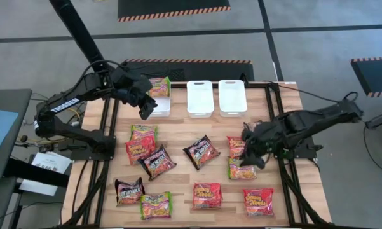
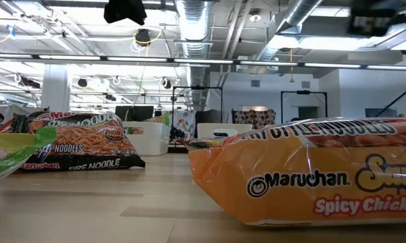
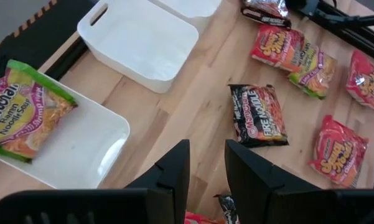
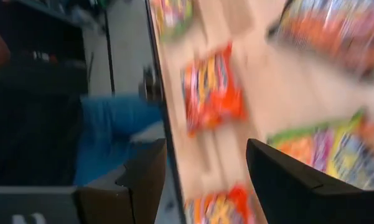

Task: Sort Maruchan noodles
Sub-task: Put the orange noodle pack into the right white bin

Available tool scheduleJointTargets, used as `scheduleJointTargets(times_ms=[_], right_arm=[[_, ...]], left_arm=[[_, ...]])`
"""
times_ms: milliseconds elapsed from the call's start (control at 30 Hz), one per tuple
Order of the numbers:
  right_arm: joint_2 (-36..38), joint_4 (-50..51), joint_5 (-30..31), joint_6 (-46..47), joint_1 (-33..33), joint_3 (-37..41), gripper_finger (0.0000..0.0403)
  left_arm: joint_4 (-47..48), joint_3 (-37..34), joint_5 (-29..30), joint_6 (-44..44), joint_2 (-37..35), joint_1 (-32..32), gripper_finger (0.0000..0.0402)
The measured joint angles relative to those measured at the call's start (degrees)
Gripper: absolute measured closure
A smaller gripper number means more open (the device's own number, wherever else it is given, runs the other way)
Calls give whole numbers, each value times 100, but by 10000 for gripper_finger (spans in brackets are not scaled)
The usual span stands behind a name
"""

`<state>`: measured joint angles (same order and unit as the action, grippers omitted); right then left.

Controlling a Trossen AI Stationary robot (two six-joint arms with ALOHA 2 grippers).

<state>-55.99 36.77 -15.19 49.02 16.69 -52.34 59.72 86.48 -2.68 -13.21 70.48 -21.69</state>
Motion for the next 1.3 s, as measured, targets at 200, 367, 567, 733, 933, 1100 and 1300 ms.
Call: scheduleJointTargets(times_ms=[200,367,567,733,933,1100,1300], right_arm=[[-543,580,-305,544,661,2,157],[-1012,820,-555,666,1149,2,157],[-1541,822,-1070,859,1586,2,157],[-2019,821,-1198,822,1995,2,157],[-2505,677,-1196,756,2475,4,157],[-2824,340,-1194,935,2733,4,157],[-3091,62,-1183,1484,2873,4,157]], left_arm=[[-4,0,89,28,2,0,316],[-5,0,188,34,2,-2,316],[-6,0,188,34,2,-2,316],[-6,0,186,33,2,-2,316],[-4,0,186,80,2,-2,316],[-4,0,186,139,3,-2,316],[-4,0,184,211,4,-2,316]])
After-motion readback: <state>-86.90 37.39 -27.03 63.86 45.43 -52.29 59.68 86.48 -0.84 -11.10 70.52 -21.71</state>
